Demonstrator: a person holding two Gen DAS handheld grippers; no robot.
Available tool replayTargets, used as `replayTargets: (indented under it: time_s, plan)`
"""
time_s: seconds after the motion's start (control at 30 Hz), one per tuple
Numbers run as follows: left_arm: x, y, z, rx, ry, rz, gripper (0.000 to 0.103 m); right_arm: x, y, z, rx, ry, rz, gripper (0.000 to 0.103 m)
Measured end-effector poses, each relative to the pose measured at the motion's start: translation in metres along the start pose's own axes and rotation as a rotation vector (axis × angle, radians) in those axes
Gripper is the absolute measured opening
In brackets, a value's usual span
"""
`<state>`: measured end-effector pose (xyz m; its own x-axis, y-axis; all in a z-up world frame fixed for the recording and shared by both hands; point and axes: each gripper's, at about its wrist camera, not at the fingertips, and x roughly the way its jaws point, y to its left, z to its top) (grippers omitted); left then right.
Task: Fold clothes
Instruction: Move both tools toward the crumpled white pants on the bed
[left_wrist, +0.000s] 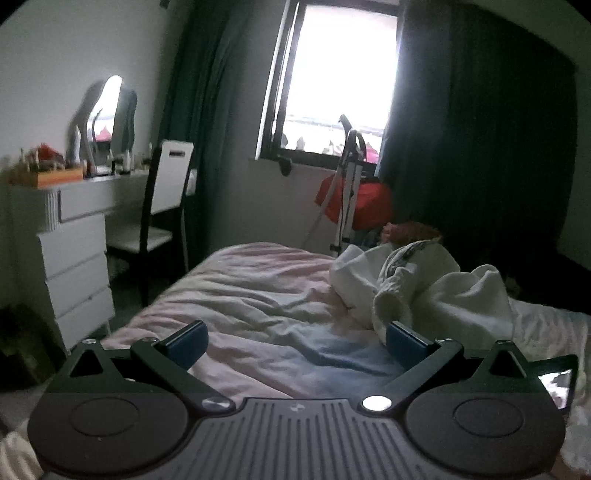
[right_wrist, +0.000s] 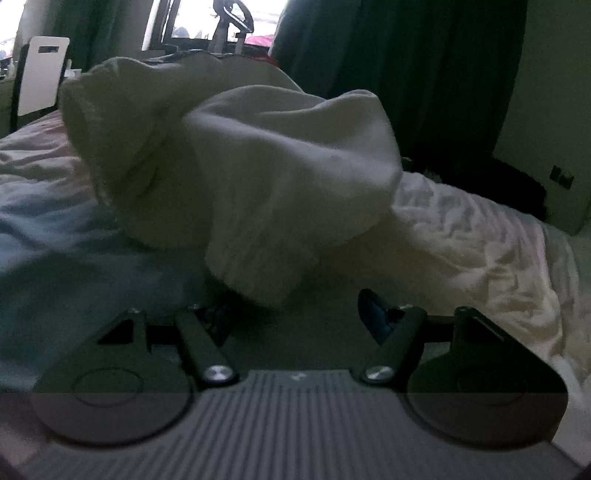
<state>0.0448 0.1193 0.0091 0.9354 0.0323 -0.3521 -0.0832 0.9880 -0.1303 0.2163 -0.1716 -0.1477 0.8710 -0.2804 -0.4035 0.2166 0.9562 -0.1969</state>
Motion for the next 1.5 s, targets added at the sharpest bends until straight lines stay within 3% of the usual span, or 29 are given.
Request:
replayTargets:
  time_s: [0.03,0.1,0.17,0.27,0.37,0.47,0.53,0.57,0.73,0.97,1.23,1.5]
  plan:
    - [0.004,-0.001,0.0,0.003,0.006,-0.003,0.103,0.004,0.002,0.001,0.005,-0.01,-0.011,0.061]
    - [0.012,-0.004,-0.002,0.012,0.018,-0.01,0.103,0.011,0.003,0.003,0.024,-0.039,-0.036,0.04]
    - [0.018,-0.008,-0.005,0.018,0.029,-0.019,0.103,-0.003,-0.008,0.008,0.122,-0.169,-0.074,0.038]
    - [0.027,-0.015,-0.01,0.03,0.047,-0.024,0.103,-0.012,-0.012,0.015,0.149,-0.282,-0.082,0.039]
    - [0.037,-0.02,-0.012,0.044,0.065,-0.02,0.103,0.001,-0.006,0.021,0.083,-0.281,-0.074,0.037]
    - [0.04,-0.025,-0.014,0.06,0.062,-0.027,0.103,0.019,-0.01,0.029,0.104,-0.212,-0.034,0.036]
    - [0.042,-0.027,-0.015,0.072,0.061,-0.03,0.103,0.018,-0.018,0.036,0.142,-0.2,-0.003,0.017]
    - [0.043,-0.028,-0.016,0.078,0.066,-0.04,0.103,0.012,-0.019,0.038,0.136,-0.202,-0.013,0.013]
    - [0.045,-0.034,-0.018,0.09,0.063,-0.085,0.103,-0.03,-0.026,0.046,0.071,-0.268,0.072,0.012]
    - [0.031,-0.042,-0.018,0.127,0.021,-0.126,0.103,-0.121,-0.054,0.057,-0.035,-0.353,0.173,0.012]
    - [0.009,-0.031,-0.014,0.085,-0.007,-0.191,0.103,-0.212,-0.104,0.043,0.053,-0.279,0.279,0.012]
    - [0.001,-0.029,-0.022,0.078,0.055,-0.336,0.103,-0.196,-0.138,-0.009,0.262,-0.05,0.264,0.019]
